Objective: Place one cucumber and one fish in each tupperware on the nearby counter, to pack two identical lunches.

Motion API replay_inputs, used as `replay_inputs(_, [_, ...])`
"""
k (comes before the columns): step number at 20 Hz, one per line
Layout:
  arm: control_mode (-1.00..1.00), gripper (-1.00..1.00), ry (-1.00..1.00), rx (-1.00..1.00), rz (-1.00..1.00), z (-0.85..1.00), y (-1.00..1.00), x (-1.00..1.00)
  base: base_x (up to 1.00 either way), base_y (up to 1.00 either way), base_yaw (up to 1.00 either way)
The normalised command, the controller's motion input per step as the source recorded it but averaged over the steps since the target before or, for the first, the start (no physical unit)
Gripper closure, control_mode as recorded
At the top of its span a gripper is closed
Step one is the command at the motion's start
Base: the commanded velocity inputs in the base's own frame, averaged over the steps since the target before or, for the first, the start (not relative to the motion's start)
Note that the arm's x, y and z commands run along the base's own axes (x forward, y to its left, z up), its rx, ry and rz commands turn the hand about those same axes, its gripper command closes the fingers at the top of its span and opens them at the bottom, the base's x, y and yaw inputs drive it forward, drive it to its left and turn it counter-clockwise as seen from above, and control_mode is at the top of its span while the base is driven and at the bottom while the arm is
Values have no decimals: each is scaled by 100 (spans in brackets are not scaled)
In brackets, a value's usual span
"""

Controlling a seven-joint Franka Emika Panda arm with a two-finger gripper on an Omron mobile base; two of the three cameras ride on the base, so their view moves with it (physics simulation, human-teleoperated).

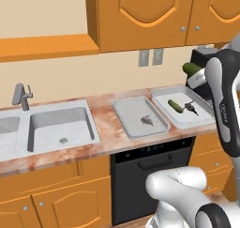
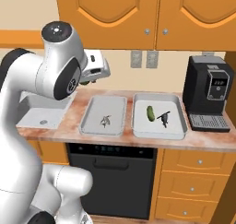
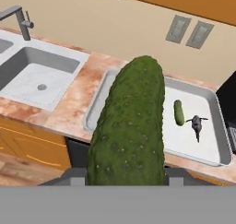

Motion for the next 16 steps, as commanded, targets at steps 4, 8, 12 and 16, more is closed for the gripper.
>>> replay_inputs(4, [-100, 100, 0, -1, -2, -90, 55, 0, 0, 0, 0])
replay_inputs(8, [-100, 100, 4, 0, 0, -84, 44, 12, 0, 0, 0])
replay_inputs(12, [-100, 100, 6, 0, 0, -73, 11, 39, 0, 0, 0])
replay_inputs(16, [-100, 100, 14, 0, 0, -71, 7, 43, 0, 0, 0])
